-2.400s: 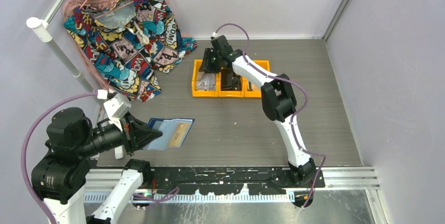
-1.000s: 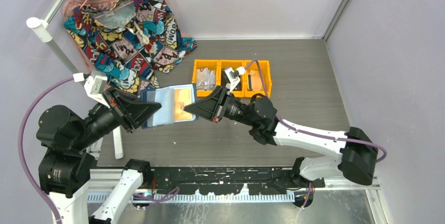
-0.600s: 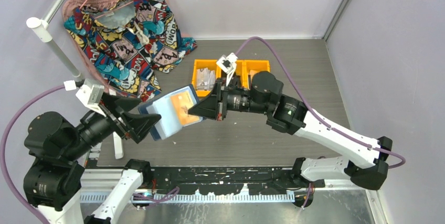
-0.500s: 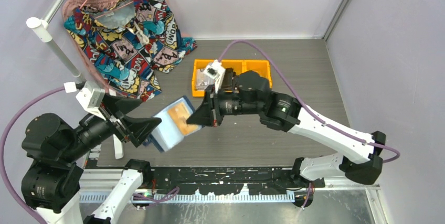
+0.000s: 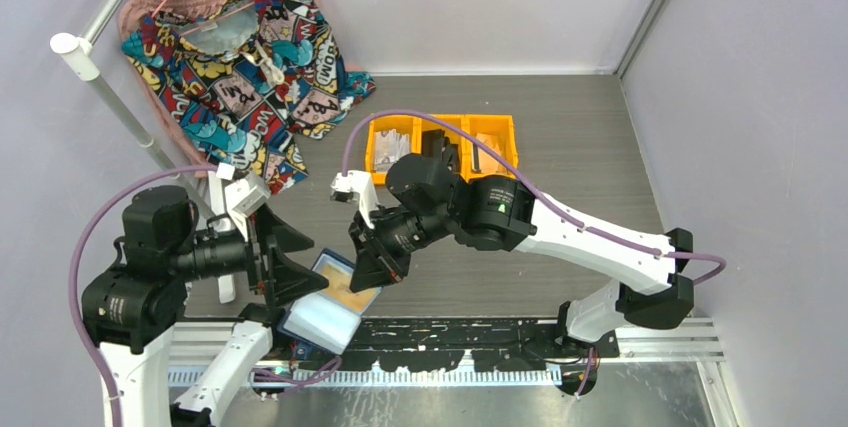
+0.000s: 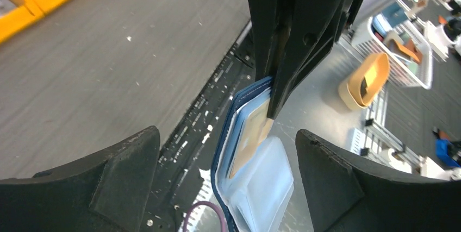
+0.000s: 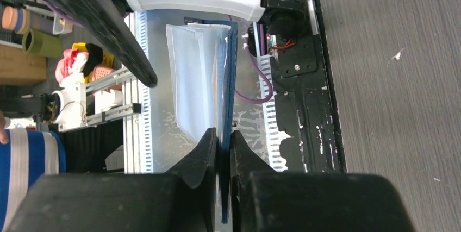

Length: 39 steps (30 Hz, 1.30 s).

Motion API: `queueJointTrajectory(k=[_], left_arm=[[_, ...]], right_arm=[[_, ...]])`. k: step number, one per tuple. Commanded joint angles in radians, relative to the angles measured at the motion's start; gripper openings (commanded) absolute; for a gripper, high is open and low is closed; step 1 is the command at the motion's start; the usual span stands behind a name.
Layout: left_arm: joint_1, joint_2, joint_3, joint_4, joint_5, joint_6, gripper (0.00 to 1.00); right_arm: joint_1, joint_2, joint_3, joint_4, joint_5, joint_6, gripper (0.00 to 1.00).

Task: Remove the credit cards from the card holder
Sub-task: Remove the credit card from the card holder.

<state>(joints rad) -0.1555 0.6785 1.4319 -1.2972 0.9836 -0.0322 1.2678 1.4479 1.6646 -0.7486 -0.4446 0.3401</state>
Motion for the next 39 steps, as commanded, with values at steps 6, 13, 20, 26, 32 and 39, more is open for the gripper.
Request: queueJointTrajectory(k=[6, 13, 20, 26, 32, 39], left_arm=[[0.003, -0.01, -0.07, -0.097, 0.155, 0.045, 0.8], [0.004, -0.01, -0.106, -0.074, 0.187, 0.039, 0.35], [0.003, -0.085, -0.135, 0.267, 0.099, -0.192, 0.0], [0.003, -0.15, -0.207, 0.618, -0.02, -0.511, 0.0], [0.002, -0.179, -0.228, 0.697, -0.084, -0.597, 0.0], [0.003, -0.215, -0.222, 0.67, -0.092, -0.601, 0.0]], right_arm=[[0.019, 0.083, 0.174, -0.042, -0.096, -0.082, 0.01], [0.02, 0.106, 0.21, -0.031, -0.135, -0.093, 0.01], [-0.007, -0.002, 0.016, 0.22, -0.101, 0.014, 0.42], [-0.099, -0.286, -0.56, 1.104, 0.043, 0.39, 0.72], [-0.101, -0.282, -0.721, 1.489, 0.131, 0.587, 0.67], [-0.103, -0.225, -0.755, 1.633, 0.131, 0.705, 0.25]])
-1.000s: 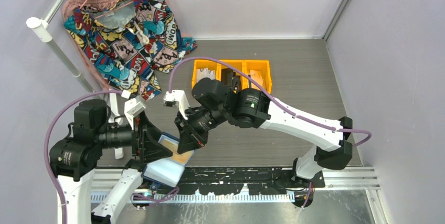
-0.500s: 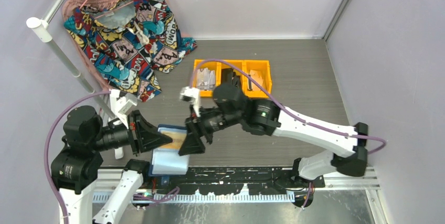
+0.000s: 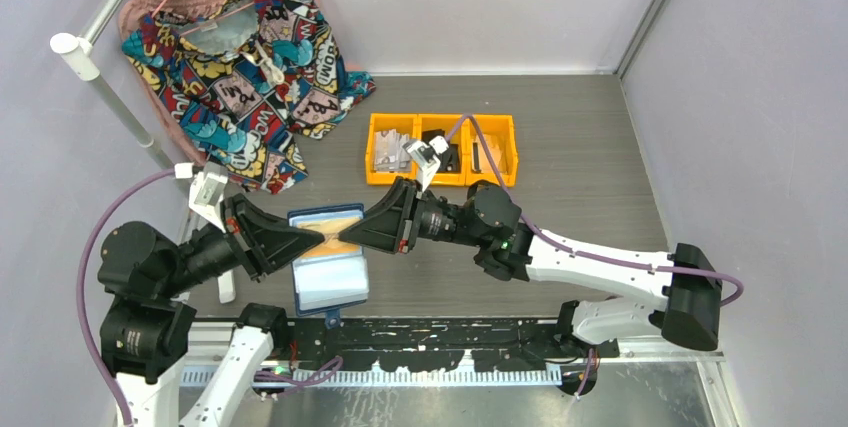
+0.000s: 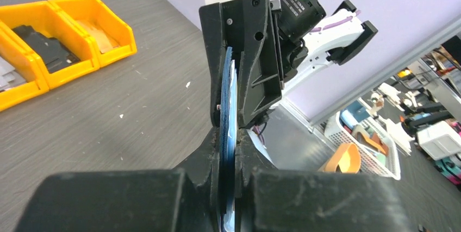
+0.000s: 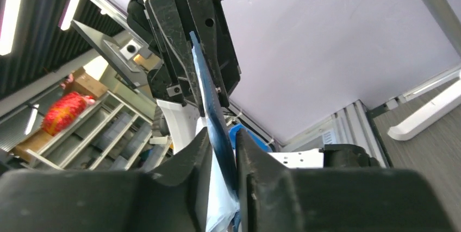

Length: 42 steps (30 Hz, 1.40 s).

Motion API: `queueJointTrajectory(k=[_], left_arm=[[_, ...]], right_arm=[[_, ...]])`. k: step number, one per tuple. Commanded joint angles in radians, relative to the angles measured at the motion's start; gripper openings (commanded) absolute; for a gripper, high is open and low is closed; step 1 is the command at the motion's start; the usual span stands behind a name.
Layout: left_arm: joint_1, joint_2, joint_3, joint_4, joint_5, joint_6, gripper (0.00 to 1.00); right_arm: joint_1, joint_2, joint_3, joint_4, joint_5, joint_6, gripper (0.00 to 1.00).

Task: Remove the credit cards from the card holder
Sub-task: Remove the credit card from the card holder.

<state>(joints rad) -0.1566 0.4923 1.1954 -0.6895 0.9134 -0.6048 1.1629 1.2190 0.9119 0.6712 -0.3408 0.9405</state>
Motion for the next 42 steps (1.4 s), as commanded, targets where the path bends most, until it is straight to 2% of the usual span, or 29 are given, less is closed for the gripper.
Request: queueJointTrajectory(k=[1, 3, 4, 6, 7, 8, 11, 15, 18, 20, 23, 25, 27, 30, 32, 35, 39, 41, 42], left_arm=[[0.004, -0.034, 0.019, 0.052, -0.027, -0.019, 0.0], [0.003, -0.043, 0.022, 0.024, -0.058, -0.005, 0.01], [0.003, -0.044, 0.023, 0.002, -0.065, 0.01, 0.1], [0.003, -0.032, 0.046, -0.089, -0.051, 0.085, 0.62], [0.003, -0.014, 0.064, -0.157, -0.024, 0.172, 0.82], [0.003, 0.01, 0.084, -0.225, 0.001, 0.237, 0.91], [0.003, 0.1, 0.155, -0.411, 0.106, 0.392, 0.96], [0.003, 0.183, 0.197, -0.562, 0.274, 0.5, 0.93], [0.002, 0.194, 0.178, -0.599, 0.329, 0.528, 0.85], [0.003, 0.198, 0.158, -0.639, 0.349, 0.564, 0.76], [0.002, 0.221, 0.14, -0.737, 0.363, 0.66, 0.52], [0.002, 0.236, 0.136, -0.83, 0.36, 0.755, 0.4], [0.003, 0.248, 0.123, -0.925, 0.359, 0.864, 0.35], [0.003, 0.255, 0.106, -1.003, 0.36, 0.931, 0.36], [0.003, 0.252, 0.1, -1.011, 0.361, 0.934, 0.39], [0.003, 0.245, 0.09, -0.978, 0.374, 0.907, 0.38], [0.003, 0.224, 0.058, -0.846, 0.404, 0.794, 0.2], [0.002, 0.201, 0.038, -0.739, 0.406, 0.697, 0.08], [0.003, 0.184, 0.026, -0.676, 0.407, 0.642, 0.02]], right_arm=[[0.002, -0.001, -0.007, 0.203, 0.03, 0.106, 0.18], [0.002, -0.024, -0.019, 0.172, 0.034, 0.106, 0.11], [-0.001, -0.04, -0.022, 0.146, 0.032, 0.098, 0.08], [-0.005, -0.081, -0.011, 0.043, 0.017, 0.06, 0.01], [-0.005, -0.099, 0.013, -0.047, 0.001, 0.017, 0.01], [-0.006, -0.109, 0.059, -0.175, -0.019, -0.032, 0.01], [-0.005, -0.071, 0.224, -0.523, -0.129, -0.181, 0.01], [0.01, 0.037, 0.414, -0.879, -0.253, -0.361, 0.01], [0.031, 0.113, 0.534, -1.045, -0.279, -0.456, 0.01], [0.041, 0.152, 0.595, -1.103, -0.288, -0.496, 0.01], [0.047, 0.183, 0.653, -1.151, -0.298, -0.534, 0.01], [0.047, 0.196, 0.677, -1.174, -0.301, -0.549, 0.01], [0.048, 0.201, 0.693, -1.181, -0.31, -0.556, 0.01], [0.051, 0.212, 0.712, -1.189, -0.328, -0.564, 0.01], [0.056, 0.225, 0.724, -1.204, -0.34, -0.573, 0.01], [0.065, 0.253, 0.753, -1.243, -0.349, -0.594, 0.01], [0.068, 0.269, 0.773, -1.226, -0.355, -0.594, 0.02], [0.068, 0.264, 0.76, -1.18, -0.357, -0.574, 0.09], [0.069, 0.259, 0.746, -1.147, -0.365, -0.559, 0.19]])
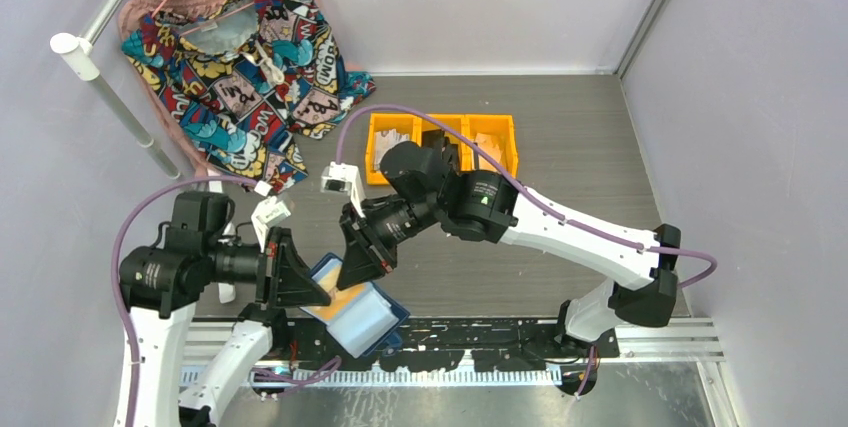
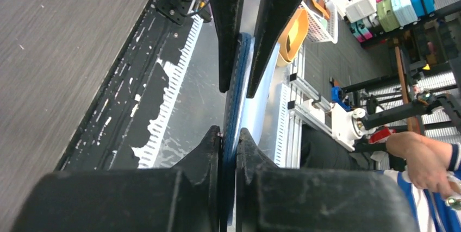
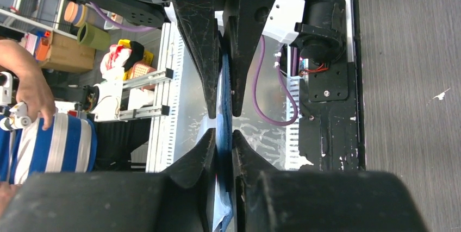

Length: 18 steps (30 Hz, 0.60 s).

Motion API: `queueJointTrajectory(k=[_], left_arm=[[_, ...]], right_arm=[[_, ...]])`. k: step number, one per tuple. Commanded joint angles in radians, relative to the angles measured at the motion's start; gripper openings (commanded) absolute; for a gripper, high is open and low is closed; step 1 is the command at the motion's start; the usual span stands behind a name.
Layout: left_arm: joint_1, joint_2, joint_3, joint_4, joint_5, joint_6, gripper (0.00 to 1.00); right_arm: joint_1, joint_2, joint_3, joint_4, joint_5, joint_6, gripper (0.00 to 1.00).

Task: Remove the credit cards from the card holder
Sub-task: Remove the credit card from the card holder.

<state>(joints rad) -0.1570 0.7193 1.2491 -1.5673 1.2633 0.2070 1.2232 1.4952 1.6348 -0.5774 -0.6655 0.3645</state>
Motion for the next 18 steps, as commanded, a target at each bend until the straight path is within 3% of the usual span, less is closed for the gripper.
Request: queueJointTrajectory(k=[1, 5, 7, 12, 18], left_arm=[[0.004, -0.061, -0.043, 0.284, 0.049, -0.251, 0.0], [0.003, -0.131, -0.084, 0.528, -0.022, -0.472, 0.0], [0.004, -0.144, -0.084, 0.588, -0.072, -0.512, 0.0], [0.004, -0.158, -0.067, 0.638, -0.143, -0.553, 0.0], [0.003, -0.187, -0.076, 0.67, -0.156, -0.577, 0.0]], right_arm=[[0.006, -0.026, 0.007, 0.135, -0.036, 0.039, 0.31], [-0.052, -0.108, -0.15, 0.346, 0.004, 0.188, 0.57], [-0.088, -0.167, -0.25, 0.46, 0.033, 0.275, 0.63], [-0.151, -0.289, -0.429, 0.641, 0.067, 0.418, 0.62], [-0.164, -0.324, -0.452, 0.655, 0.026, 0.432, 0.47]])
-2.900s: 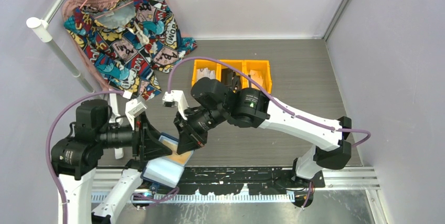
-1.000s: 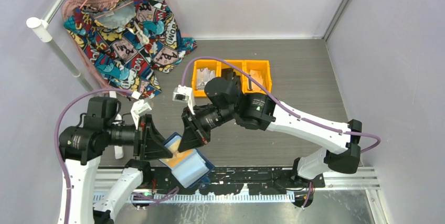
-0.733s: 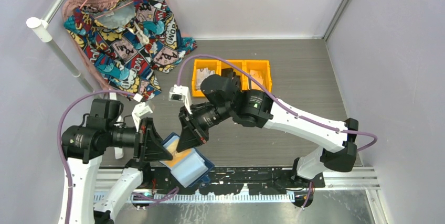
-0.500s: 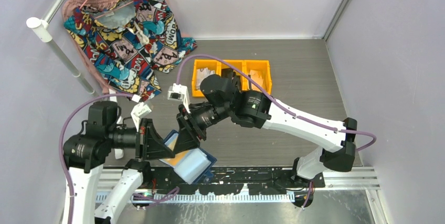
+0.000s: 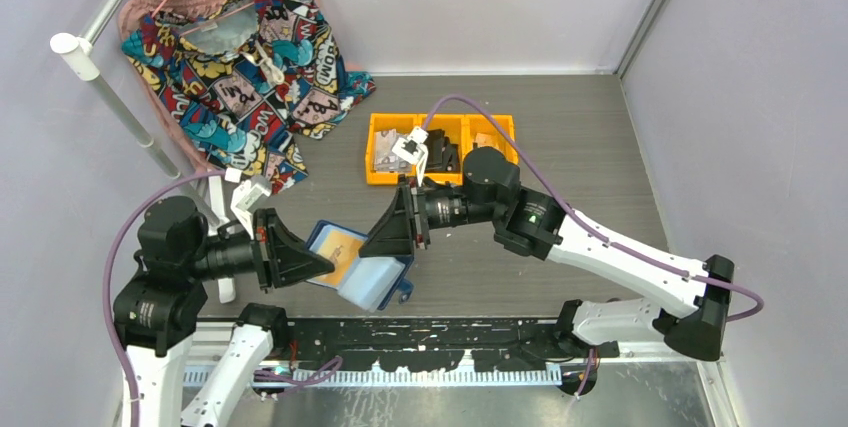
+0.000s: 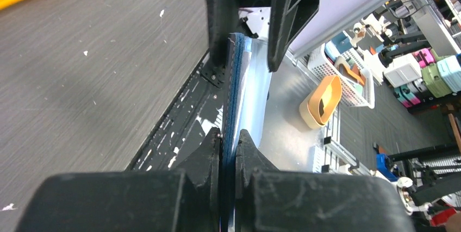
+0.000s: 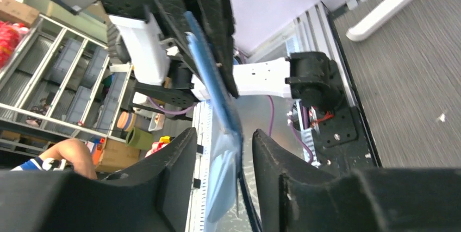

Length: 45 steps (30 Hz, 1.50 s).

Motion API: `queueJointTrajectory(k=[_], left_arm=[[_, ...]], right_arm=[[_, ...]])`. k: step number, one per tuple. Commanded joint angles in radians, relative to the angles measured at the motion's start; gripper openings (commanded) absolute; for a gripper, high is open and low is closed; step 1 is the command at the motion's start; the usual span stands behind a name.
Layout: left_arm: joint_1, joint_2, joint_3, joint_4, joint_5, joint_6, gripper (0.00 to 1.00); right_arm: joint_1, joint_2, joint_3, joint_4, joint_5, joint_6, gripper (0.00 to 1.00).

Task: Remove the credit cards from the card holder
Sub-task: Remove the credit card from the card holder.

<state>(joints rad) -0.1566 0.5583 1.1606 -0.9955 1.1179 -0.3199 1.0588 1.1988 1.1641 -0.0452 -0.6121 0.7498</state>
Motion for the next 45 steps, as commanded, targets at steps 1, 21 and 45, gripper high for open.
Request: queueJointTrajectory(k=[1, 21, 45], left_arm=[[0.003, -0.028, 0.013, 0.094, -0.015, -0.047, 0.0], [0.003, -0.023, -0.013, 0.06, -0.043, -0.013, 0.54], [0.003, 0.027, -0.03, 0.061, 0.087, -0.115, 0.0]], right_arm=[[0.0, -0.02, 0.032, 0.086, -0.045, 0.034, 0.46], [0.037, 0.075, 0.251, -0.313, -0.069, -0.209, 0.01], [-0.006, 0.024, 0.346, -0.387, 0.176, -0.249, 0.65]])
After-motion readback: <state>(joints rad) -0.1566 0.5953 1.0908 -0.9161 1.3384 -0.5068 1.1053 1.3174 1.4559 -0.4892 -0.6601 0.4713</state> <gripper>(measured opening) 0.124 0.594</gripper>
